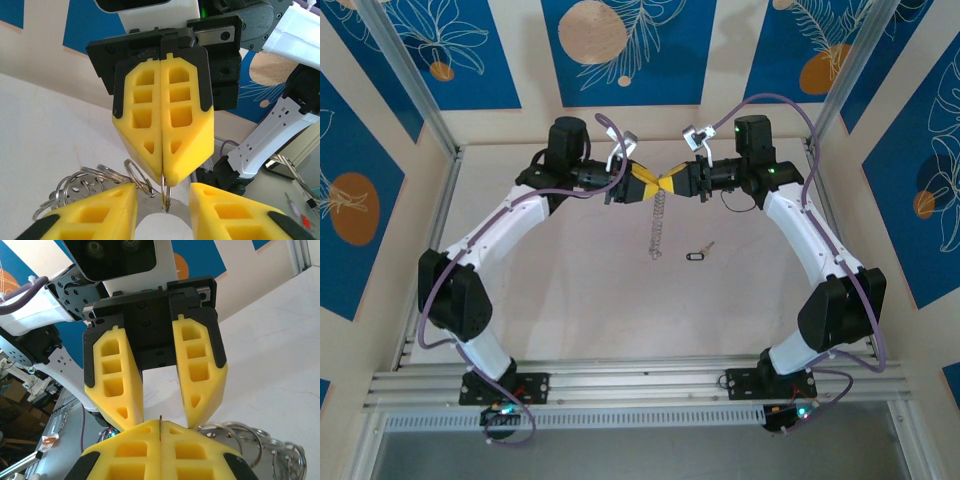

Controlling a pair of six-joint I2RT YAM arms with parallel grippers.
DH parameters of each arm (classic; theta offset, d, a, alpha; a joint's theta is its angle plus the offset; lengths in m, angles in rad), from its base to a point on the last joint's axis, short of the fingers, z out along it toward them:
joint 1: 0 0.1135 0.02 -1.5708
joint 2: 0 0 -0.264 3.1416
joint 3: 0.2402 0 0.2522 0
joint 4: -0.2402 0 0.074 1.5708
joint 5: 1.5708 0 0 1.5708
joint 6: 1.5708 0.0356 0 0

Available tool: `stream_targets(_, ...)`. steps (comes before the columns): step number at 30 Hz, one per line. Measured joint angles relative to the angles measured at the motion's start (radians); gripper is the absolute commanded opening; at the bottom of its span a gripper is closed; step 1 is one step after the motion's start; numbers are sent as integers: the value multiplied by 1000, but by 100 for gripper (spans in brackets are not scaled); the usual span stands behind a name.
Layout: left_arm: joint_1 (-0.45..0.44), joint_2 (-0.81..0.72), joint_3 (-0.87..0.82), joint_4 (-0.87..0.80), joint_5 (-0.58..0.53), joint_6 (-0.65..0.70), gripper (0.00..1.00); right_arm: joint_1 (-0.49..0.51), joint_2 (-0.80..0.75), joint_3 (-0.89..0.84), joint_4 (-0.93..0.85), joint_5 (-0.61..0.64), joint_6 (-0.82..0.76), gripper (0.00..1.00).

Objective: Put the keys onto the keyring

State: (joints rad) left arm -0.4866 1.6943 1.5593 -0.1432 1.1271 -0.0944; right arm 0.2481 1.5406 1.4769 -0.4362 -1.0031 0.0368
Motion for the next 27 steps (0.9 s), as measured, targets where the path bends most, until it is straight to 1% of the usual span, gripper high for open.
stream_targets(1, -3, 1, 4, 0, 3, 0, 24, 0, 0, 0, 1, 0, 0, 0)
stream_targets(4, -5, 5, 10, 0, 11, 0, 4, 0, -4, -4, 3, -3, 0, 0)
stream_targets(5, -5, 5, 10, -2, 15, 2, 0, 0, -6, -7, 3, -4, 1, 0)
stream_targets(14, -8, 5, 10, 2, 22, 0, 0, -1, -13, -18, 22, -11, 23, 0)
stream_targets(15, -8, 5, 9, 7, 21, 0, 0, -2, -13, -18, 27, -11, 29, 8)
stream_targets(17, -8, 3, -5, 38, 17, -4, 0, -8, -14, -23, 45, -9, 60, 29)
stream_targets(19, -10, -3, -31, 73, 6, -16, 0, -21, -22, -45, 105, 2, 110, 40)
stream_targets(22, -19, -11, -87, 143, -20, -56, 0, -62, -71, -114, 226, 17, 208, 46)
stream_targets(27, -23, -22, -176, 328, -56, -169, 0, -138, -210, -250, 435, 79, 377, 47)
